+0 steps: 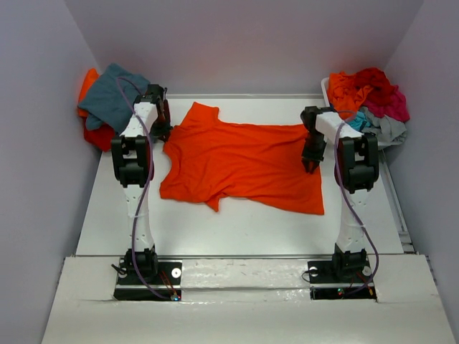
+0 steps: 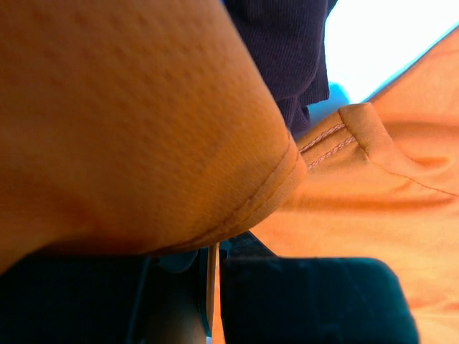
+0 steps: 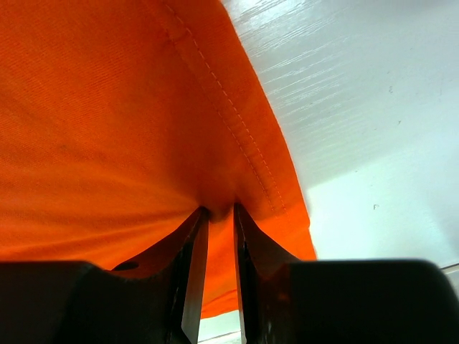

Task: Fold and stack the t-shirts
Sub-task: Flatten out the tshirt

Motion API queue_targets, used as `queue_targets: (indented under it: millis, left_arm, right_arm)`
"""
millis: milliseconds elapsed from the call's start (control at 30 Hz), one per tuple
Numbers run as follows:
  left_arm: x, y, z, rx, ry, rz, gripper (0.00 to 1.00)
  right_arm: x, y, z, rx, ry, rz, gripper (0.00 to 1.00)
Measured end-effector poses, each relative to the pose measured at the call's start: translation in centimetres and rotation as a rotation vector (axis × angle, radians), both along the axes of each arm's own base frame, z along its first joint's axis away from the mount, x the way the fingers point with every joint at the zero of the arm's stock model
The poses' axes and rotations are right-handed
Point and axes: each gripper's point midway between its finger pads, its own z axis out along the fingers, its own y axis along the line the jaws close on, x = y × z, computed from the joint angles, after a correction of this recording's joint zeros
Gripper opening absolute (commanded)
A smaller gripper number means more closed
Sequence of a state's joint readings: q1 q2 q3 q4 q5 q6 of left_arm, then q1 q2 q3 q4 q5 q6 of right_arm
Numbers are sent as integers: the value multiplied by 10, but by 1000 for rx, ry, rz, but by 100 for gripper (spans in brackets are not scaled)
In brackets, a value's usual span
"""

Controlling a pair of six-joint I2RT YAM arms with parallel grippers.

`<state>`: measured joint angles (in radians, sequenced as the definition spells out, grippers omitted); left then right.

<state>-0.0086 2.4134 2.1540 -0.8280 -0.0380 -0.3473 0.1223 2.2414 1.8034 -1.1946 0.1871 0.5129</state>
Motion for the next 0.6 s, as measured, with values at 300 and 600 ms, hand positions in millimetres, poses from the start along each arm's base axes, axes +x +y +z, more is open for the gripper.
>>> queue_targets:
  millis: [300, 600]
  left_arm:
    - [4, 6, -3, 4, 0, -1, 28]
    - [5, 9, -2, 16, -2, -8, 65]
  right_arm:
    - [5, -7, -1, 3, 13, -8, 26]
    - [11, -10, -1, 1, 11, 5, 27]
